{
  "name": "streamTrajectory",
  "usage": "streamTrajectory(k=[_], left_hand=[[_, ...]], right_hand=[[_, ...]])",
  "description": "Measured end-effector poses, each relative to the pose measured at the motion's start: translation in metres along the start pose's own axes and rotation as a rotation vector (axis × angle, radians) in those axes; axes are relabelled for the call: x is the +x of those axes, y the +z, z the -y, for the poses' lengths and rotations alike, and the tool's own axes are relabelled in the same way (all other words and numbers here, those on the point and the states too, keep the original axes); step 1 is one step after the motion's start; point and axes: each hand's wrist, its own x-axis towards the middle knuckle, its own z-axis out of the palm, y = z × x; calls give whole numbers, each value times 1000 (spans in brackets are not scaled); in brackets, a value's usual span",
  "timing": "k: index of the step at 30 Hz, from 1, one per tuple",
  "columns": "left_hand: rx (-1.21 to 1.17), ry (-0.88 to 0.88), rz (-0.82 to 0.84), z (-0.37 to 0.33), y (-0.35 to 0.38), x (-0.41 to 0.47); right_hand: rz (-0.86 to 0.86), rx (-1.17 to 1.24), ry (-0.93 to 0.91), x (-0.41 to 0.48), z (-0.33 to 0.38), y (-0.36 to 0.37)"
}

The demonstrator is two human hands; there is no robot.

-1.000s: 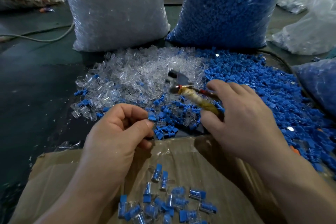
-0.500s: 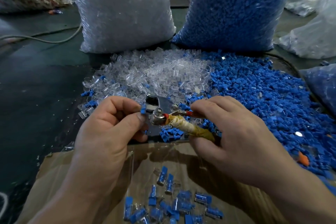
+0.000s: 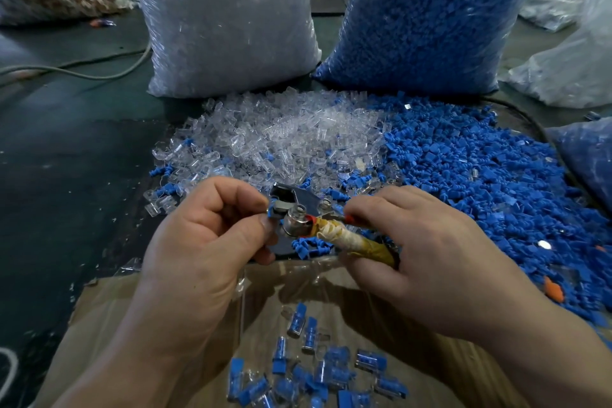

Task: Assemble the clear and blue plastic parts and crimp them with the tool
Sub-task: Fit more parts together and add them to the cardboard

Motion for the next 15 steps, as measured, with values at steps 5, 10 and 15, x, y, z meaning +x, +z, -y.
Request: streamTrajectory(k=[5, 10, 15], left_hand=[[-18, -24, -41, -2, 1, -1], [141, -23, -96, 1, 4, -2], [143, -128, -74, 4, 3, 0]], right_hand=[[-3, -26, 32, 2, 4, -1], [-32, -4, 82, -2, -1, 1], [-101, -172, 276, 4, -18, 4]])
